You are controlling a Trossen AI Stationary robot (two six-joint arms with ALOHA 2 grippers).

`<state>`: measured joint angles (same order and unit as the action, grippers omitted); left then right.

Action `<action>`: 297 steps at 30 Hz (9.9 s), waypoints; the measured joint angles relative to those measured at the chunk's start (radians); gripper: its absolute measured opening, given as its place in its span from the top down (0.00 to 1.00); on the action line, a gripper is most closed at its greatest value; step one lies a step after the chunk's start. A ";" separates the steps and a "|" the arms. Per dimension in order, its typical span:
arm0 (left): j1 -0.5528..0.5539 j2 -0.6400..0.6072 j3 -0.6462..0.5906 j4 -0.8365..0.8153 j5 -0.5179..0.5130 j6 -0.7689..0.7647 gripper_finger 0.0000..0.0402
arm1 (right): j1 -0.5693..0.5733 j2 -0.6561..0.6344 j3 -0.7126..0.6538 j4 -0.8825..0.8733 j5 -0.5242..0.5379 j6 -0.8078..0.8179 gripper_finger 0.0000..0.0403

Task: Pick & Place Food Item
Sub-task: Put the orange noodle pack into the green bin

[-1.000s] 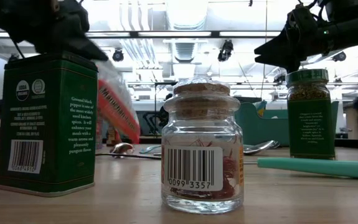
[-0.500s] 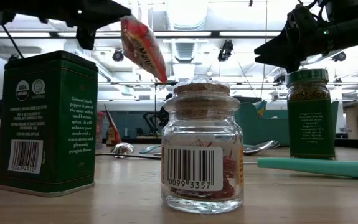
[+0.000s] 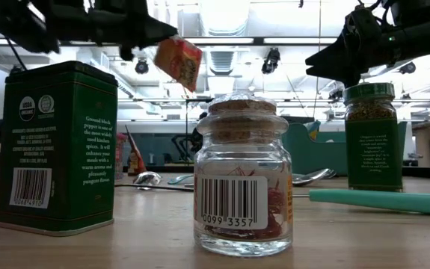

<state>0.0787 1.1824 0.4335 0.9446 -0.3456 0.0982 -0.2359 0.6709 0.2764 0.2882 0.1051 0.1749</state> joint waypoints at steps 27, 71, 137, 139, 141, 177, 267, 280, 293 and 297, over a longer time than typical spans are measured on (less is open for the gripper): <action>0.229 0.660 0.629 -0.093 0.296 -0.020 1.00 | 0.000 0.000 0.000 0.000 0.000 -0.002 0.54; 0.292 1.055 1.264 -0.584 0.478 -0.074 1.00 | 0.000 0.000 0.000 0.000 0.000 -0.002 0.54; 0.301 1.059 1.329 -0.765 0.535 -0.098 0.33 | 0.000 0.000 0.000 0.000 0.000 0.000 0.54; 0.301 1.059 1.329 -0.765 0.537 -0.098 0.32 | 0.000 0.000 0.000 0.000 0.000 -0.002 0.54; 0.301 1.059 1.329 -0.766 0.537 -0.098 0.31 | 0.000 0.000 0.000 0.000 0.000 -0.001 0.54; 0.285 1.051 1.329 -1.056 0.579 -0.178 0.31 | 0.000 0.000 0.000 0.000 0.000 -0.002 0.54; 0.306 0.030 0.196 -0.412 0.335 -0.046 0.31 | 0.000 0.000 0.000 0.000 0.000 0.000 0.54; 0.307 0.029 0.196 -0.653 0.335 -0.046 0.31 | 0.000 0.000 0.000 0.000 0.000 -0.001 0.54; 0.307 0.023 0.196 -0.629 0.334 -0.046 0.31 | 0.000 0.000 0.000 0.000 0.000 -0.002 0.54; 0.307 0.023 0.196 -0.647 0.335 -0.046 0.31 | 0.000 0.000 0.000 0.000 0.000 -0.001 0.54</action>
<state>0.3859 1.2053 0.6294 0.2977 -0.0109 0.0525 -0.2363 0.6708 0.2765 0.2882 0.1051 0.1735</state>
